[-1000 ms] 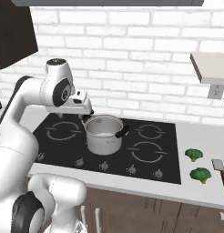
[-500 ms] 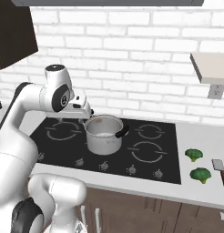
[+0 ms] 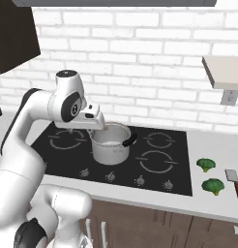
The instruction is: Put the broccoli and broccoli in the pot. Retrieve the spatula and lightly stir the vegetables in the pot.
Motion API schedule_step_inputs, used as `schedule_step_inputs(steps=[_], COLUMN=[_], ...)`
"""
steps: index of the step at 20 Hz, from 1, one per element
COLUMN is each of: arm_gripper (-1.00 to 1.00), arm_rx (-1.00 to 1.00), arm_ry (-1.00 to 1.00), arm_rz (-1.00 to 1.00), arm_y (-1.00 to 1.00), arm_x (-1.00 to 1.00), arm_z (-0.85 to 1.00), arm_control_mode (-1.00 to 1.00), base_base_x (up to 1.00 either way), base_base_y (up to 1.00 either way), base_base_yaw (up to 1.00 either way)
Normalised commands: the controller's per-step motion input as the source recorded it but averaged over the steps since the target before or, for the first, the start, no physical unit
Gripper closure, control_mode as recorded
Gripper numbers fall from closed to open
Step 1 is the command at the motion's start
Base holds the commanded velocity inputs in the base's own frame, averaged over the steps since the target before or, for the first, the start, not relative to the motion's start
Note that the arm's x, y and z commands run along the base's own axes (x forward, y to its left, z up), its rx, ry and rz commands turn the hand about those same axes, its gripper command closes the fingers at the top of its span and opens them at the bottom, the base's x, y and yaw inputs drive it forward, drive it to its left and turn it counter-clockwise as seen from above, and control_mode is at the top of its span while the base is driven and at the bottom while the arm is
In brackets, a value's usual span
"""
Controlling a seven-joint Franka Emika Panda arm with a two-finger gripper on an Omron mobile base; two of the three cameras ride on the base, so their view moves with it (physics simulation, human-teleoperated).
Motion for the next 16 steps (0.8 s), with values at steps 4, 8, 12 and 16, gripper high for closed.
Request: schedule_step_inputs(steps=[4,8,12,16], arm_gripper=[-1.0,-1.0,-1.0,-1.0], arm_rx=[0.0,-0.09,-0.06,-0.04], arm_ry=[0.04,0.07,0.07,0.06], arm_rz=[-0.01,-0.01,-0.01,-0.01], arm_y=[-0.31,0.0,0.0,0.0], arm_x=[-0.06,-0.03,-0.02,0.0], arm_z=[0.0,0.0,0.0,0.0], arm_control_mode=[-1.0,-1.0,-1.0,-1.0], base_base_x=[0.0,0.0,0.0,0.0], base_base_y=[0.0,0.0,0.0,0.0], base_base_yaw=[0.0,0.0,0.0,0.0])
